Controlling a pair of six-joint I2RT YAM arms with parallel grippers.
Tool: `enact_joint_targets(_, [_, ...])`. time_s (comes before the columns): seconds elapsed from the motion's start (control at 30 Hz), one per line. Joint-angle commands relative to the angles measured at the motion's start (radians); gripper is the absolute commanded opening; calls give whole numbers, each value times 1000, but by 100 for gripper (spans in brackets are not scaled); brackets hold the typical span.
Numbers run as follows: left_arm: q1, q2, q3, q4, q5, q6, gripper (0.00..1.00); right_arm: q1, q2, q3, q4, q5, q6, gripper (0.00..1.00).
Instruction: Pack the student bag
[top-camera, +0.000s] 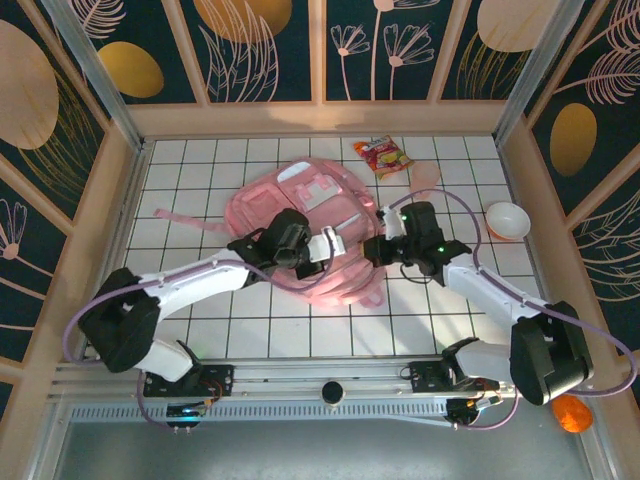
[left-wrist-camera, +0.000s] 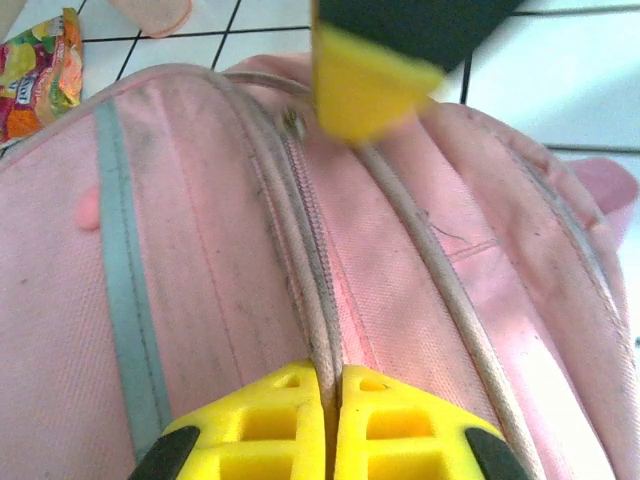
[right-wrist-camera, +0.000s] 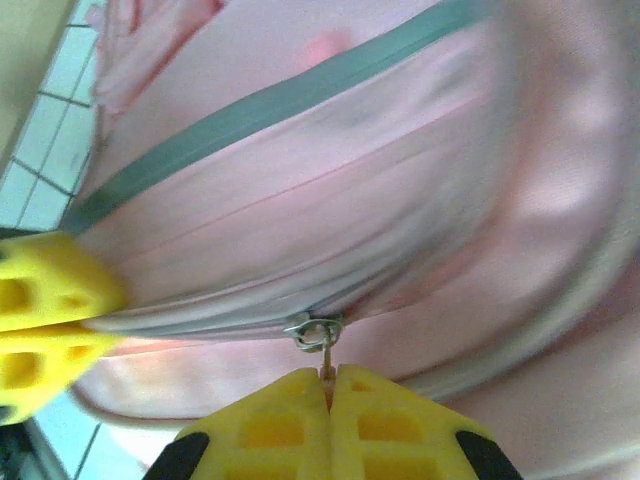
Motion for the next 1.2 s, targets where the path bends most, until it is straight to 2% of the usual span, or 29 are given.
enact_joint_targets(0.0, [62,-129,-75,-88,31,131,0,-91,-7,-23,-13,18,-45,0])
enact_joint_targets(0.13, [137,-225,-133,-130,44,186,0,-88,20,-2,2,-26,-41,0])
enact_joint_targets(0.27, [158,-259,-157,-151,10,197,0,8,7,-10,54,-41,-2,0])
enact_joint_targets(0.3, [158,-259,-149,-158,21,188,8,44,3,-10,58,-33,7,0])
enact_joint_targets(0.33, [157,-258,-134,-168,48,178,25,74,-1,-10,61,-23,15,0])
enact_joint_targets(0.37, [158,-254,-112,-178,75,168,38,95,-5,-10,60,-12,22,0])
enact_joint_targets(0.47, [144,-218,-40,-166,163,88,58,130,-23,-11,66,10,46,0])
enact_joint_targets(0.6, [29,-146,20,-90,99,18,69,134,-39,-18,63,20,54,0])
enact_joint_targets(0.73, [-23,-32,76,-21,59,-45,71,134,-40,-20,58,20,52,0])
enact_joint_targets(0.83, [-28,38,88,2,16,-61,69,134,-48,-21,65,15,54,0])
enact_joint_targets(0.93, [-27,87,122,8,-6,-46,60,134,-53,-20,67,17,53,0])
enact_joint_targets(0.97, [-28,96,124,3,-11,-38,53,134,-53,-18,68,18,53,0])
enact_joint_targets(1.07, [-28,91,111,-4,-33,-7,22,119,-53,-25,76,20,52,0])
enact_joint_targets(1.13, [-28,64,102,-43,-11,50,0,81,-49,-49,110,-2,57,0])
enact_joint_targets(1.17, [-28,37,100,-69,31,93,0,51,-45,-69,139,-13,66,0])
